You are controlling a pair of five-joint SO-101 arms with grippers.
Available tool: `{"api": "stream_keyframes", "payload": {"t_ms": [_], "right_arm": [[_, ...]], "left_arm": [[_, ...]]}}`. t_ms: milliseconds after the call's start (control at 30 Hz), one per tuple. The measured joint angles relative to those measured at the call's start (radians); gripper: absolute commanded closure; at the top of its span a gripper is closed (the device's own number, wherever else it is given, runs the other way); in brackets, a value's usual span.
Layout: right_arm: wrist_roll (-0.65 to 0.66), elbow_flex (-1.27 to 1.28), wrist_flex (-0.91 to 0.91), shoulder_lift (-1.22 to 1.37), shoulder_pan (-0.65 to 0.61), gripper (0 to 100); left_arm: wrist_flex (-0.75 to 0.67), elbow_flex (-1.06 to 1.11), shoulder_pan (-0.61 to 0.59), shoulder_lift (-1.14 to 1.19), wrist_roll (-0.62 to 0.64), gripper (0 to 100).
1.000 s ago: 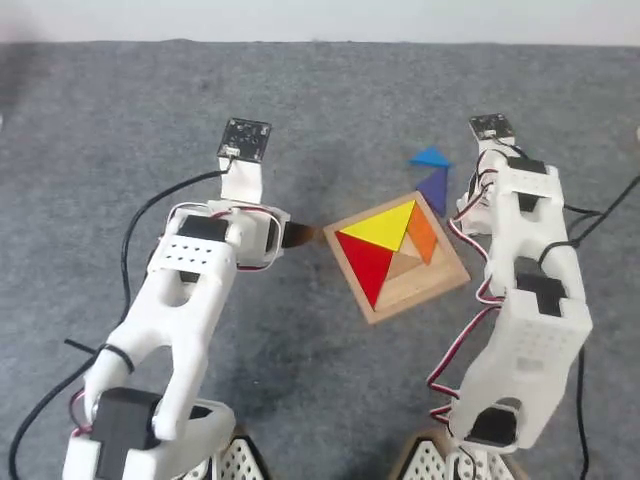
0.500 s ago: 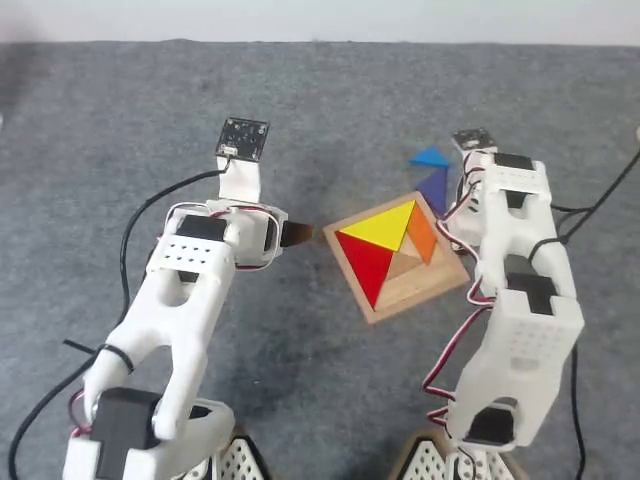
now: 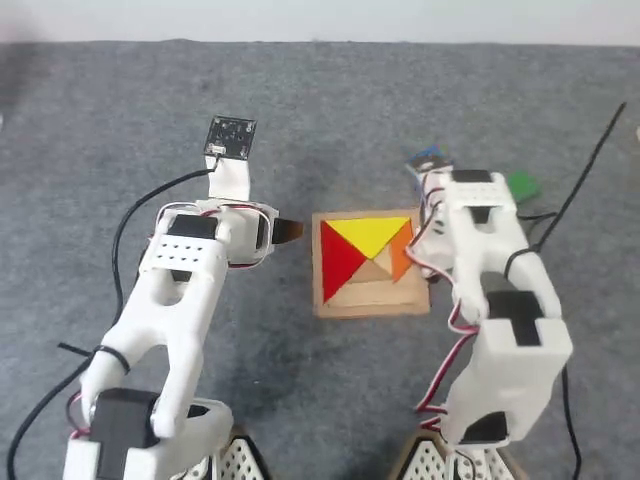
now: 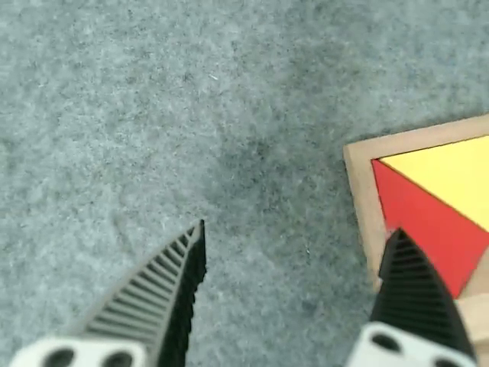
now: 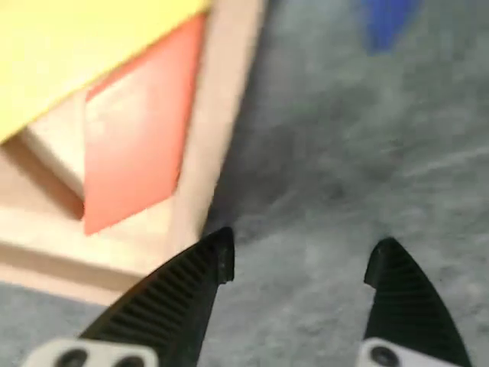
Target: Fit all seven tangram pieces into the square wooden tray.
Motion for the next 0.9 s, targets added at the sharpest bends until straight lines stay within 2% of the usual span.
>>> {"api": "stream_keyframes", "payload": {"t_ms": [233, 533, 900], "right_arm": [[-0.006, 0.072, -0.029, -0.043, -0.028, 69.9], [-0.083, 0.077, -0.028, -0.066, -0.021, 69.9], [-0.143, 0.173, -0.028, -0.394, -0.028, 69.9]], "left_arm": [[0.0, 0.0, 0.0, 0.0, 0.0, 65], [0.0, 0.0, -0.052, 0.0, 0.0, 65], [0.0, -0.005, -0.055, 0.0, 0.003, 65]]}}
